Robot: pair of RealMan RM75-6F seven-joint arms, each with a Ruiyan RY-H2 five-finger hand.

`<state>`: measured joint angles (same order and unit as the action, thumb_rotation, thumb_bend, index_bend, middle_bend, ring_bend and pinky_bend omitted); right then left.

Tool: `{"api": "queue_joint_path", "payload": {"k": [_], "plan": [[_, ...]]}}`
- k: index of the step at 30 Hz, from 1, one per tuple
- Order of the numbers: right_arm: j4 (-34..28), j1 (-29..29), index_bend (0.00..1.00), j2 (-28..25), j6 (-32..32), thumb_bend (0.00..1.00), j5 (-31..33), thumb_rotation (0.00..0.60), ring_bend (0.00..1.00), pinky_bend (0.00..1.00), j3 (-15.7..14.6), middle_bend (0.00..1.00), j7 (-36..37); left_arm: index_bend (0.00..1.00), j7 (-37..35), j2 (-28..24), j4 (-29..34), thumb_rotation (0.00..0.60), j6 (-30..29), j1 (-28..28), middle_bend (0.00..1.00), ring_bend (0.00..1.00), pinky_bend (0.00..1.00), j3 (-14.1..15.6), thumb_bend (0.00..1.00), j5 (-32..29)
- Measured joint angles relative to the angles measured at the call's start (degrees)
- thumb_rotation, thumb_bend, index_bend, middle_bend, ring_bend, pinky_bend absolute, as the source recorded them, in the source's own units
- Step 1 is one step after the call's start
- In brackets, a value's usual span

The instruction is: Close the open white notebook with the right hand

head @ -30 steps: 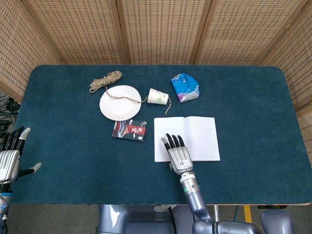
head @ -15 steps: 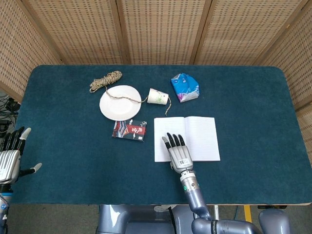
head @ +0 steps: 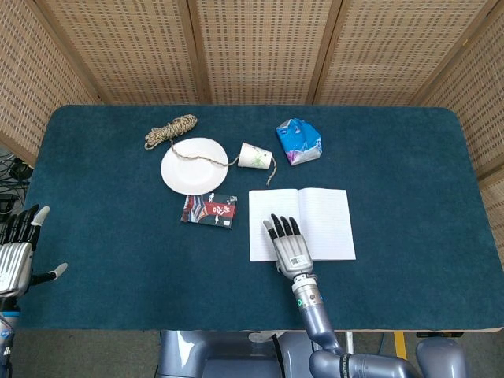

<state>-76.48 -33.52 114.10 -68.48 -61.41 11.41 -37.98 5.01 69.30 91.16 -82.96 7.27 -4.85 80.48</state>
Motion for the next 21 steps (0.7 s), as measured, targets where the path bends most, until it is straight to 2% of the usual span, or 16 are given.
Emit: {"api": "queue_joint_path", "payload": {"k": [3, 5, 8, 11, 21], "plan": [[1.2, 0.0, 0.05, 0.4, -0.5, 0.44, -0.9, 0.6, 0.0, 0.0, -0.1, 0.0, 0.4, 0.0, -0.1, 0.1, -0.1, 0.6, -0.1, 0.0, 0.0, 0.0, 0.0, 0.0, 0.07, 0.2], [1.7, 0.1, 0.07, 0.8, -1.2, 0.56, -1.8, 0.6, 0.0, 0.0, -0.2, 0.0, 0.9, 0.0, -0.1, 0.1, -0.1, 0.6, -0.1, 0.0, 0.0, 0.0, 0.0, 0.1, 0.07, 0.2], [2.8, 0.2, 0.1, 1.4, -2.5, 0.67, -3.7, 0.6, 0.0, 0.0, -0.2, 0.0, 2.3, 0.0, -0.1, 0.1, -0.1, 0.6, -0.1, 0.0, 0.0, 0.0, 0.0, 0.2, 0.07, 0.3], [3.9, 0.4, 0.11, 1.9, -3.4, 0.69, -4.9, 0.6, 0.0, 0.0, -0.1, 0.0, 3.5, 0.0, 0.0, 0.2, -0.1, 0.6, -0.2, 0.0, 0.0, 0.0, 0.0, 0.2, 0.07, 0.4], [3.8, 1.6, 0.11, 2.4, -4.0, 0.67, -4.4, 0.6, 0.0, 0.0, 1.4, 0.0, 6.0, 0.0, 0.1, 0.3, 0.0, 0.6, 0.0, 0.0, 0.0, 0.0, 0.0, 0.4, 0.07, 0.6]]}}
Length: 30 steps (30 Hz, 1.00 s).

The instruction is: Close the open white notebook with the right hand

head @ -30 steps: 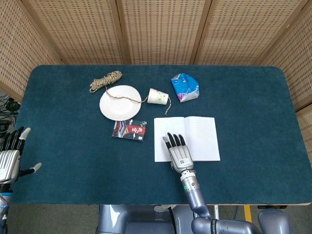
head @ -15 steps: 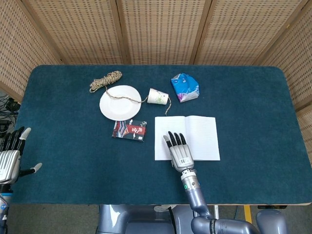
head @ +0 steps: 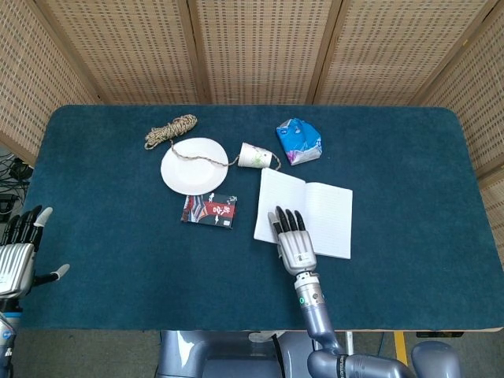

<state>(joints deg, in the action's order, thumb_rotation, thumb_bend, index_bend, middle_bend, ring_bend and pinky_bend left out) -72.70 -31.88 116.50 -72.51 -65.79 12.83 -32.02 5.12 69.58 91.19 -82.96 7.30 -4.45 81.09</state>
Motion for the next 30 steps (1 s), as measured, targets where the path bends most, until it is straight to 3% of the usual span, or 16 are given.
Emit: {"api": "queue_joint_path", "payload": {"k": [8, 30], "plan": [[-3.1, 1.9, 0.11, 0.4, -2.9, 0.67, 2.4, 0.6, 0.0, 0.0, 3.5, 0.0, 1.9, 0.0, 0.2, 0.1, 0.0, 0.6, 0.0, 0.0, 0.0, 0.0, 0.0, 0.0, 0.07, 0.1], [-8.9, 5.0, 0.02, -2.9, -11.3, 0.61, 0.9, 0.6, 0.0, 0.0, 6.4, 0.0, 1.1, 0.0, 0.4, 0.0, 0.8, 0.6, -0.8, -0.2, 0.0, 0.0, 0.0, 0.4, 0.07, 1.1]]}}
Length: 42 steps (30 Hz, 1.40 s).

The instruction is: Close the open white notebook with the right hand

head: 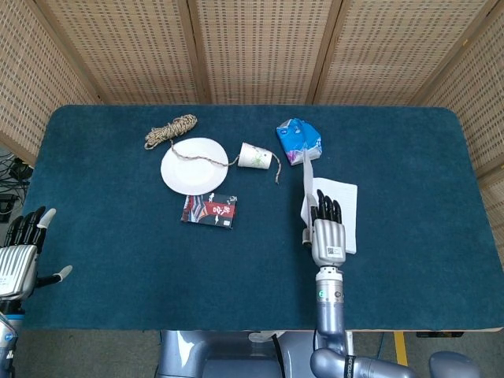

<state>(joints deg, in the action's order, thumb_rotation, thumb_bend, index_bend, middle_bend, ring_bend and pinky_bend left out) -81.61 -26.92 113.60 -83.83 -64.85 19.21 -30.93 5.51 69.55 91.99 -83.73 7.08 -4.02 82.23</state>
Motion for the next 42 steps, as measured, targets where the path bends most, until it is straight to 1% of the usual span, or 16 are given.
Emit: {"api": "queue_joint_path", "payload": {"k": [13, 18, 23, 29, 35, 42], "plan": [[-4.7, 2.6, 0.0, -2.4, -2.4, 0.6, 0.9, 0.6, 0.0, 0.0, -0.2, 0.0, -1.2, 0.0, 0.5, 0.0, 0.7, 0.6, -0.5, 0.0, 0.0, 0.0, 0.0, 0.4, 0.07, 1.2], [-7.0, 4.0, 0.0, -3.0, -2.5, 0.6, 2.4, 0.6, 0.0, 0.0, -0.6, 0.0, -0.7, 0.0, 0.5, 0.0, 0.7, 0.6, -0.5, -0.1, 0.0, 0.0, 0.0, 0.6, 0.07, 1.5], [-8.0, 4.9, 0.0, -3.0, -2.8, 0.6, 2.9, 0.6, 0.0, 0.0, -1.0, 0.0, 0.4, 0.0, 0.2, -0.1, 0.9, 0.6, -1.0, -0.2, 0.0, 0.0, 0.0, 0.7, 0.07, 2.0], [-9.0, 5.4, 0.0, -3.1, -3.0, 0.58, 3.2, 0.6, 0.0, 0.0, 0.1, 0.0, 2.9, 0.0, -0.2, -0.2, 1.1, 0.6, -1.4, -0.4, 0.0, 0.0, 0.0, 0.7, 0.07, 2.4], [-8.5, 5.7, 0.0, -3.2, -4.4, 0.58, 2.8, 0.6, 0.0, 0.0, 1.6, 0.0, 4.3, 0.0, 0.0, 0.0, 0.9, 0.6, -1.2, -0.3, 0.0, 0.0, 0.0, 0.9, 0.07, 2.6], [-7.2, 6.0, 0.0, -3.6, -5.4, 0.58, 3.1, 0.6, 0.0, 0.0, 2.4, 0.0, 3.8, 0.0, 0.2, 0.0, 1.1, 0.6, -1.3, -0.3, 0.0, 0.0, 0.0, 0.8, 0.07, 2.7]]}}
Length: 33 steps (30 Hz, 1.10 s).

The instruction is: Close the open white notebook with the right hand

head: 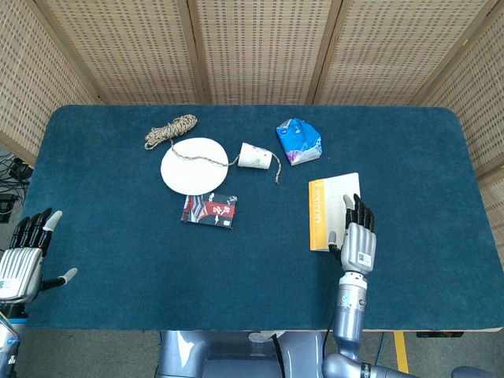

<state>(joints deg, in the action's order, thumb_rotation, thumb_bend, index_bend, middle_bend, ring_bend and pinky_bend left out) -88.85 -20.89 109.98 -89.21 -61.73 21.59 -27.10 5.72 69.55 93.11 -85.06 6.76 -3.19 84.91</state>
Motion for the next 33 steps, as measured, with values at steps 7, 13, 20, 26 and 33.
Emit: {"api": "queue_joint_path", "payload": {"k": [7, 13, 20, 26, 33], "plan": [[0.0, 0.1, 0.0, -1.6, 0.4, 0.53, -0.6, 0.6, 0.0, 0.0, -0.1, 0.0, 0.2, 0.0, 0.2, 0.0, 0.0, 0.6, 0.1, 0.0, 0.0, 0.0, 0.0, 0.1, 0.07, 0.0], [-1.2, 0.2, 0.0, -6.5, 4.9, 0.33, -2.7, 0.6, 0.0, 0.0, -3.2, 0.0, 1.3, 0.0, 0.2, 0.0, -0.4, 0.6, 0.4, 0.0, 0.0, 0.0, 0.0, 0.0, 0.07, -0.4], [1.9, 1.4, 0.0, -19.0, 9.2, 0.21, -12.4, 0.6, 0.0, 0.0, -13.3, 0.0, 1.0, 0.0, 1.4, 0.0, -0.8, 0.6, 0.9, 0.1, 0.0, 0.0, 0.0, 0.0, 0.07, -0.9], [6.2, 4.7, 0.0, -26.2, 9.1, 0.19, -16.9, 0.6, 0.0, 0.0, -18.5, 0.0, 4.0, 0.0, 4.1, 0.1, -0.8, 0.6, 0.9, 0.1, 0.0, 0.0, 0.0, 0.0, 0.07, -1.6], [7.6, 7.4, 0.0, -29.4, 6.8, 0.19, -19.9, 0.6, 0.0, 0.0, -20.1, 0.0, 9.0, 0.0, 6.8, 0.6, -0.8, 0.6, 0.2, -0.3, 0.0, 0.0, 0.0, 0.0, 0.07, -1.9]]}}
